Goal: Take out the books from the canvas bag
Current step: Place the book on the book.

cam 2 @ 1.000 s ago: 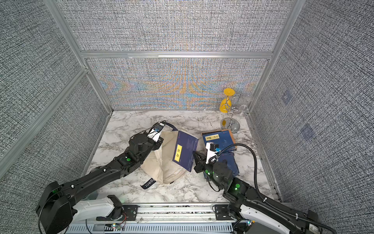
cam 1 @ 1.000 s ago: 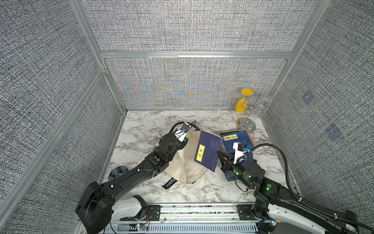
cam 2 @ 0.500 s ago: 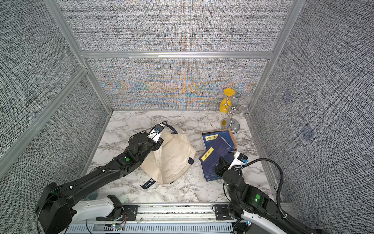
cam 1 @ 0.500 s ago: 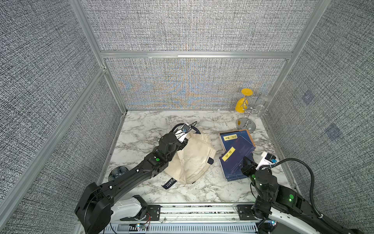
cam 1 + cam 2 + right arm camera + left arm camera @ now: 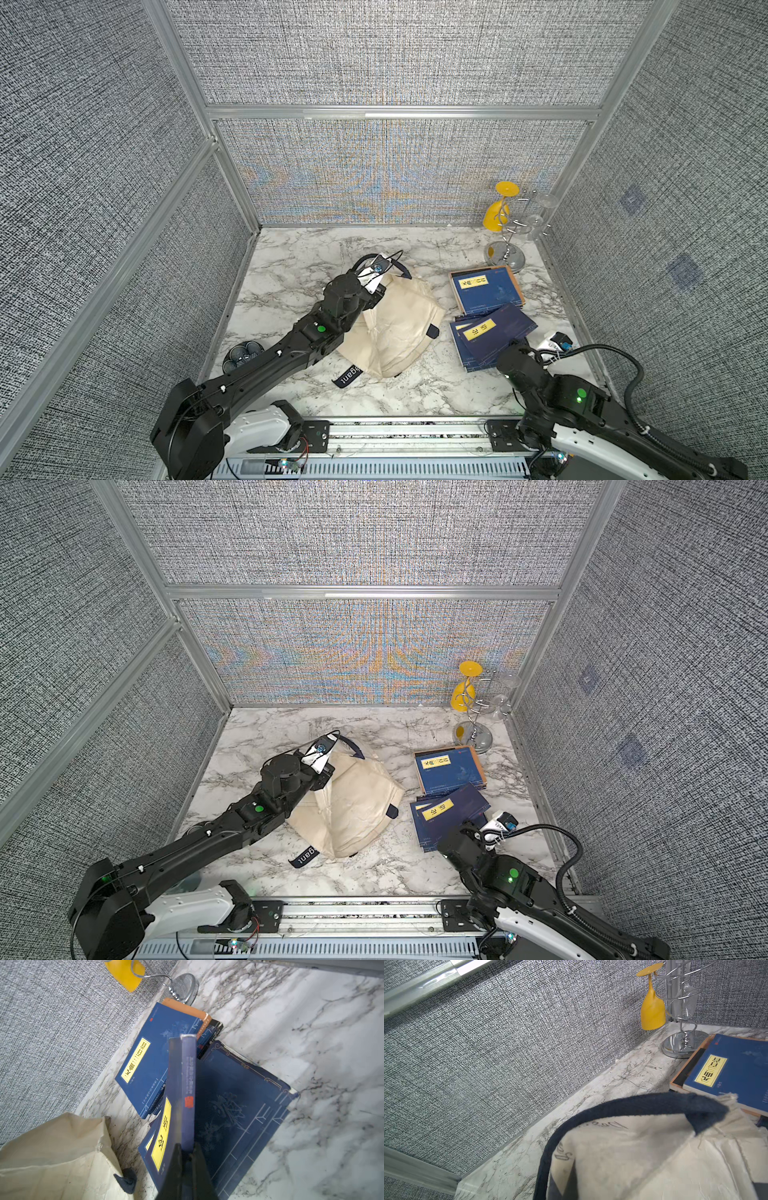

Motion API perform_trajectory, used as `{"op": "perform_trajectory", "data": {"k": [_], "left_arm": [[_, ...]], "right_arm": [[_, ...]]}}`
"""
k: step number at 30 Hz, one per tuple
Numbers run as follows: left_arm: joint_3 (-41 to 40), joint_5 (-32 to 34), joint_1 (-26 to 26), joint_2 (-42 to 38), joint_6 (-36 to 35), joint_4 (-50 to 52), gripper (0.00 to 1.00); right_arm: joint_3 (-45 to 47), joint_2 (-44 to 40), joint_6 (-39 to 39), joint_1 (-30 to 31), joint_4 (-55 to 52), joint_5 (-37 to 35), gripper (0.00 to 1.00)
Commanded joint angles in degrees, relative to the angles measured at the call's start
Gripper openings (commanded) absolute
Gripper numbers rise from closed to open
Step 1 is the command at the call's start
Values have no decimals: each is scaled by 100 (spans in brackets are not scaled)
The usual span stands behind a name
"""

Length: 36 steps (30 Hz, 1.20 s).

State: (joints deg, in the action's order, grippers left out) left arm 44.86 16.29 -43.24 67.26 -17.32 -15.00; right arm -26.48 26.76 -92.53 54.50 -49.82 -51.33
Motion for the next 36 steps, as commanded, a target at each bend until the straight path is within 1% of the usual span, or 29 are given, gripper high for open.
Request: {"op": "perform_trajectory", "data": {"k": [1,4,9,12,14,18,21,23,25,27,29,30,31,32,33,34,35,36], "left_arm": [[-2,-71,6,-37,26,-38,0],[13,-100,9,-44,45,-20,0],[7,-135,6,-73,53,-8,0],[9,-152,9,-72,53,2,0],[3,-169,9,-84,53,9,0],[5,-196,8,-96,58,15,0],[14,-240,8,-102,73,37,0],[14,-250,8,-109,72,41,0],[11,-250,2,-122,71,49,0],[16,-275,7,-130,79,58,0],[18,-269,8,-130,80,59,0],[18,-252,8,-127,80,50,0],[15,-232,9,-129,80,50,0],[18,-211,9,-118,80,31,0],[17,-189,9,-112,75,33,0],[18,-173,9,-107,79,24,0],[14,-155,9,-93,79,24,0],[21,-140,8,-99,72,24,0]], "right_arm": [[55,188,-986,8,-302,-38,0],[190,387,-1307,4,-113,123,0],[282,797,-1294,5,488,376,9],[195,1078,-1507,7,500,476,15],[120,1250,-1545,7,542,580,22],[-8,1509,-1714,3,377,732,30],[10,1551,-1791,1,353,788,44],[-18,1497,-1874,3,172,818,50],[-69,1399,-1752,8,38,748,55],[-98,1150,-1258,5,139,528,60],[-119,987,-543,6,406,335,65],[-121,909,-31,6,709,293,65],[-88,822,746,3,1233,309,66],[-68,751,1392,6,1652,397,67],[-53,703,1781,8,1942,506,68],[10,661,2330,1,2435,673,70],[107,645,2985,3,3043,933,70],[174,641,3477,7,3502,1212,71]]}}
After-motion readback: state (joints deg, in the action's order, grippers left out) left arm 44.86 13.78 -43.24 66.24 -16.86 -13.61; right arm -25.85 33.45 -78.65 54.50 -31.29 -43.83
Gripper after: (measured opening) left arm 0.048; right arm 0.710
